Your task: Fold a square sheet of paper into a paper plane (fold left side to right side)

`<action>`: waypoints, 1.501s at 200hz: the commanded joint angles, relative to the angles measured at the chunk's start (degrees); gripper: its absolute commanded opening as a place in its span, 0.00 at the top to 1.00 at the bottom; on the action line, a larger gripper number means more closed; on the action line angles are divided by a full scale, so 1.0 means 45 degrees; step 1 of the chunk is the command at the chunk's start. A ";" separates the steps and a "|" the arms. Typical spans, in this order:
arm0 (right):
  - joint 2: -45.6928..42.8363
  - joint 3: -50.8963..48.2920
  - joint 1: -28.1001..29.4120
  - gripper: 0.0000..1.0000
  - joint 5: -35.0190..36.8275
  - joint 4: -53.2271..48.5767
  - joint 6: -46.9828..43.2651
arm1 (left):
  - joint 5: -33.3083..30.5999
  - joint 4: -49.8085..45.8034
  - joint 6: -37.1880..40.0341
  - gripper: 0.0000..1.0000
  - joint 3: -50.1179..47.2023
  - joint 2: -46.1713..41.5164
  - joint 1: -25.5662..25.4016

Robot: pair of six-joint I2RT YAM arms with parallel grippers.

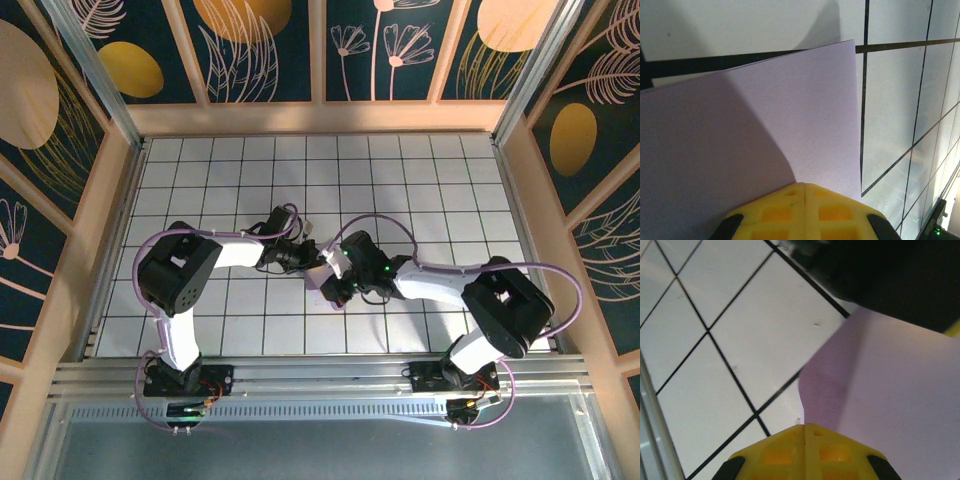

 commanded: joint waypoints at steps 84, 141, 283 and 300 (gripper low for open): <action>0.0606 0.0504 -0.1053 1.00 0.1003 -0.0495 0.0650 | -0.0452 -0.1075 0.0507 1.00 0.0280 0.0521 -0.0133; 0.0790 0.0798 -0.1266 1.00 0.1533 -0.0722 0.0432 | -0.0455 -0.1075 0.0508 1.00 0.0281 0.0496 -0.0150; 0.1234 0.0930 -0.1397 1.00 0.2110 -0.0784 0.0397 | -0.0506 -0.1153 0.0537 1.00 0.0311 0.0448 -0.0159; 0.1265 0.0933 -0.1400 1.00 0.2123 -0.0746 0.0416 | -0.0489 -0.1153 0.0534 1.00 0.0315 0.0449 -0.0160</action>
